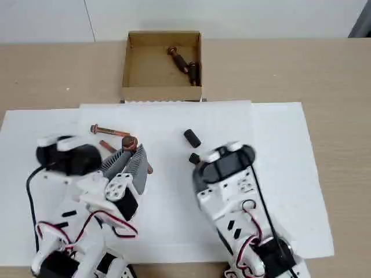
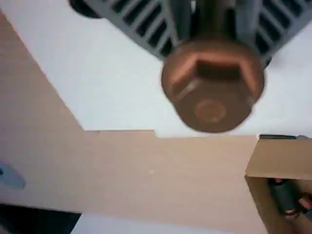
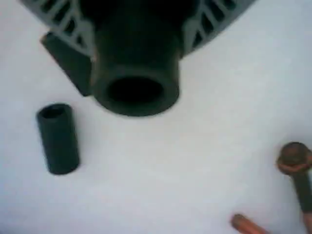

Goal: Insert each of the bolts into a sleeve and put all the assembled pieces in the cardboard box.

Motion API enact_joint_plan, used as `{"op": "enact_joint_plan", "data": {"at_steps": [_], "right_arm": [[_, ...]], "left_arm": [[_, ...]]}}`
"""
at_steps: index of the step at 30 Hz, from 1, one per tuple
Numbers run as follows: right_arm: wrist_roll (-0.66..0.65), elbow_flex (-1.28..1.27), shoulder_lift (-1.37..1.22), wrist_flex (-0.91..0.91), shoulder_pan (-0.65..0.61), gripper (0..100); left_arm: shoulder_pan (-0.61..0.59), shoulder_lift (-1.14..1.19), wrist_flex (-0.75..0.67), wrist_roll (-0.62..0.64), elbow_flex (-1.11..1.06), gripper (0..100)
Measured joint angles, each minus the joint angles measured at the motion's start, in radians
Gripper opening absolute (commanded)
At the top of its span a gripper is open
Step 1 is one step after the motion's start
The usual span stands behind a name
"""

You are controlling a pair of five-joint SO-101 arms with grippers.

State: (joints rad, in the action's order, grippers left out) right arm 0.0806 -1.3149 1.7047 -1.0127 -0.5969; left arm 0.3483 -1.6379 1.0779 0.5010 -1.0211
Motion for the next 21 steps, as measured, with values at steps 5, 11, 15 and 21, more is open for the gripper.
{"op": "enact_joint_plan", "data": {"at_steps": [5, 11, 15, 21], "right_arm": [[0.000, -0.038, 0.094, 0.003, -0.100, 0.3], [0.000, -0.041, 0.097, 0.003, -0.212, 0.3], [0.000, -0.057, 0.100, 0.012, -0.267, 0.3], [0.000, -0.097, 0.098, 0.094, -0.282, 0.3]], "left_arm": [[0.000, -0.083, -0.008, 0.086, -0.043, 1], [0.011, -0.146, -0.008, 0.097, -0.097, 1], [0.087, -0.166, -0.008, 0.097, -0.110, 1], [0.135, -0.166, -0.009, 0.097, -0.110, 1]]}}
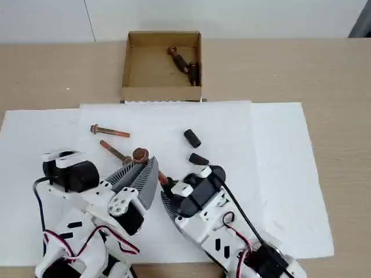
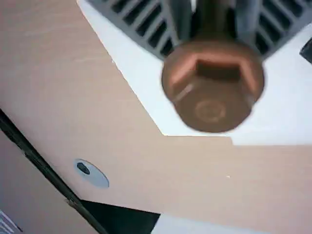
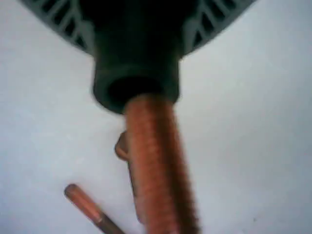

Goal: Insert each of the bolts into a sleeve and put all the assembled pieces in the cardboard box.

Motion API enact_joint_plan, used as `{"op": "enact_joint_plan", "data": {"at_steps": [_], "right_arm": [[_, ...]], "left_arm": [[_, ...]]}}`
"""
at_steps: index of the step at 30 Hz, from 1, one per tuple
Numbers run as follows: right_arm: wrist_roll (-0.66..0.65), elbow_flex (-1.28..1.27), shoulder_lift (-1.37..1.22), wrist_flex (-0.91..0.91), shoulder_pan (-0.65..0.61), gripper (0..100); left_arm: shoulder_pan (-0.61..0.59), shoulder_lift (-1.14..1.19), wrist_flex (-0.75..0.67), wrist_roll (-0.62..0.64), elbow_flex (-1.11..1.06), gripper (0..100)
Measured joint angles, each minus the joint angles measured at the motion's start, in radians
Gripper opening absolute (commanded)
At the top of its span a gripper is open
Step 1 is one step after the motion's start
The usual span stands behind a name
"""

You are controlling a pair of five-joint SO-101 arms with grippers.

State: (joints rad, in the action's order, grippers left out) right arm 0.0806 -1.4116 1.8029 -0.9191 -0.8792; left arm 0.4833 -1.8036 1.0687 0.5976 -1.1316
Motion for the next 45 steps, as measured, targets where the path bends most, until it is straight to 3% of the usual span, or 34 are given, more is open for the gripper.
{"op": "enact_joint_plan", "data": {"at_steps": [11, 32, 40, 45], "right_arm": [[-0.046, -0.025, 0.002, 0.046, 0.000, 0.3], [-0.046, -0.025, 0.000, 0.046, 0.000, 0.3], [-0.048, -0.025, 0.008, 0.046, -0.005, 0.3], [-0.049, -0.025, 0.002, 0.044, -0.005, 0.3]], "left_arm": [[0.000, 0.000, -0.005, 0.000, 0.000, 1], [0.031, -0.002, -0.084, -0.120, -0.091, 1], [0.138, -0.002, 0.112, -0.132, -0.091, 1], [0.147, -0.003, 0.138, -0.184, -0.091, 1]]}}
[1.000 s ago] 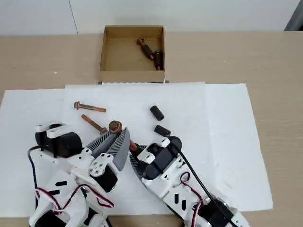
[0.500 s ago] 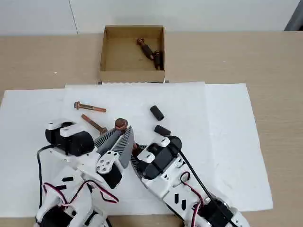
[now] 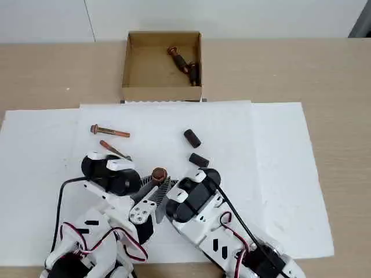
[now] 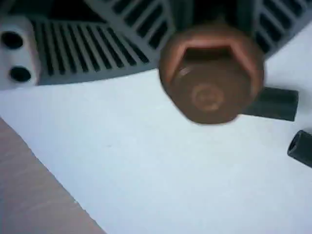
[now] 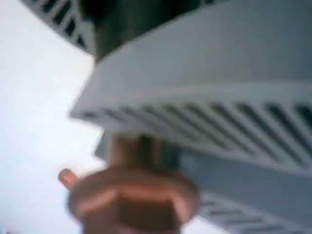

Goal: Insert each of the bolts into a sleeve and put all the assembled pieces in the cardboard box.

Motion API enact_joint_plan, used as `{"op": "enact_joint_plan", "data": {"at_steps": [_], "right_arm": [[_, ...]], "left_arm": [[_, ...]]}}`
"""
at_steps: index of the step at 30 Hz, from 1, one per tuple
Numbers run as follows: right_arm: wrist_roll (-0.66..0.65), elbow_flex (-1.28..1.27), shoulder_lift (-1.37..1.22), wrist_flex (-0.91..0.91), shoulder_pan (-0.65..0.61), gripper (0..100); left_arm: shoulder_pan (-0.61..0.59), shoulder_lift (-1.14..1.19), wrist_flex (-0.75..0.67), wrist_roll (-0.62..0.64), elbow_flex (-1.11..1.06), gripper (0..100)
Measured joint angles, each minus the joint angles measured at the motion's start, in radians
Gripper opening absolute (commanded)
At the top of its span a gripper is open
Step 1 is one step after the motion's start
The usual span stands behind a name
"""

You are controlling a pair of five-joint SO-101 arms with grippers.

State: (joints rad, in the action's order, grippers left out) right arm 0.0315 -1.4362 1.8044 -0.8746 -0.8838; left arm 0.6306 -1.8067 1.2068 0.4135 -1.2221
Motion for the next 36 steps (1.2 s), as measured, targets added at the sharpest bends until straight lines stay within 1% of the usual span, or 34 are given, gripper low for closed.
{"op": "enact_joint_plan", "data": {"at_steps": [4, 8, 11, 14, 19, 26, 33, 34, 36], "right_arm": [[0.000, 0.000, 0.000, 0.000, 0.000, 0.3], [0.000, 0.000, 0.000, 0.000, 0.000, 0.3], [0.000, -0.002, 0.000, 0.000, 0.003, 0.3], [0.000, -0.002, -0.002, 0.000, 0.003, 0.3], [0.000, -0.002, -0.002, 0.002, 0.005, 0.3], [0.000, -0.003, -0.002, 0.002, 0.003, 0.3], [0.000, -0.031, -0.002, 0.002, 0.003, 0.3], [0.000, -0.034, -0.002, 0.002, 0.003, 0.3], [0.000, -0.048, -0.002, 0.002, 0.005, 0.3]], "left_arm": [[0.000, 0.000, 0.000, -0.003, 0.000, 2], [-0.006, 0.000, 0.000, -0.014, 0.000, 14], [-0.038, 0.000, 0.006, -0.046, -0.003, 18], [-0.077, 0.000, 0.035, -0.091, -0.003, 18], [-0.127, 0.000, 0.060, -0.109, -0.003, 18], [-0.133, 0.000, 0.060, -0.109, 0.005, 18], [-0.133, 0.000, 0.060, -0.109, 0.114, 18], [-0.133, 0.000, 0.060, -0.109, 0.130, 17], [-0.133, 0.000, 0.060, -0.109, 0.160, 11]]}}
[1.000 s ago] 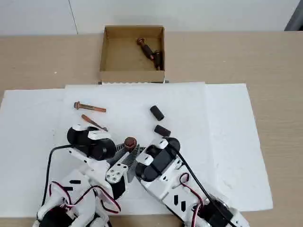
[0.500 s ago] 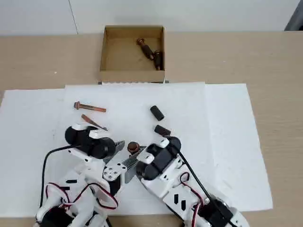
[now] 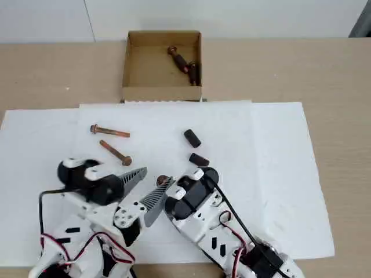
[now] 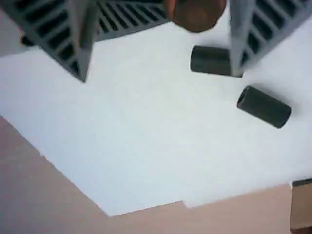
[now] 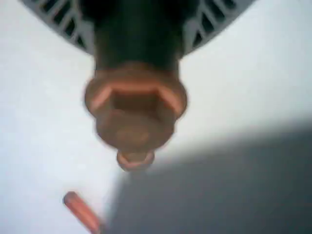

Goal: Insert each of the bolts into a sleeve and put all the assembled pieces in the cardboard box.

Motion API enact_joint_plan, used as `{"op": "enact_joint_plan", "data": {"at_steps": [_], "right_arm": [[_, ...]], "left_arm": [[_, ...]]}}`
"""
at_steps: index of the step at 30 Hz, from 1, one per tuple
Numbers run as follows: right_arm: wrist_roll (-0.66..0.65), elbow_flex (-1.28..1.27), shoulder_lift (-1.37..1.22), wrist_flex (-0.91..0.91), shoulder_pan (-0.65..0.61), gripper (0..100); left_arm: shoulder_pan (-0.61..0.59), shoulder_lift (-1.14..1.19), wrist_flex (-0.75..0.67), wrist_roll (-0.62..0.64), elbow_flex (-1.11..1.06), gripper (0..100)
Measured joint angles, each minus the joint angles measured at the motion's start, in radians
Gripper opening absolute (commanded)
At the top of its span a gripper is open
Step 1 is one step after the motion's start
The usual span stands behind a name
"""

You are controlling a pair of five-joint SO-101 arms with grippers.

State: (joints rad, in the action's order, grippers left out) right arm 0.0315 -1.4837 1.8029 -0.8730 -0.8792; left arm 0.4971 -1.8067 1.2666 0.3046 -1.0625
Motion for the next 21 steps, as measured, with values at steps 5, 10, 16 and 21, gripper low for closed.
{"op": "enact_joint_plan", "data": {"at_steps": [5, 10, 16, 21], "right_arm": [[0.000, -0.038, 0.000, 0.000, 0.015, 0.3], [0.000, -0.054, 0.000, 0.000, 0.137, 0.3], [0.000, -0.054, 0.000, 0.000, 0.273, 0.3], [0.000, -0.054, -0.002, -0.017, 0.361, 0.3]], "left_arm": [[-0.064, 0.000, 0.000, -0.005, 0.029, 1], [-0.172, 0.000, 0.000, -0.109, 0.006, 1], [-0.319, 0.000, 0.000, -0.227, -0.127, 1], [-0.356, 0.000, 0.000, -0.256, -0.236, 1]]}}
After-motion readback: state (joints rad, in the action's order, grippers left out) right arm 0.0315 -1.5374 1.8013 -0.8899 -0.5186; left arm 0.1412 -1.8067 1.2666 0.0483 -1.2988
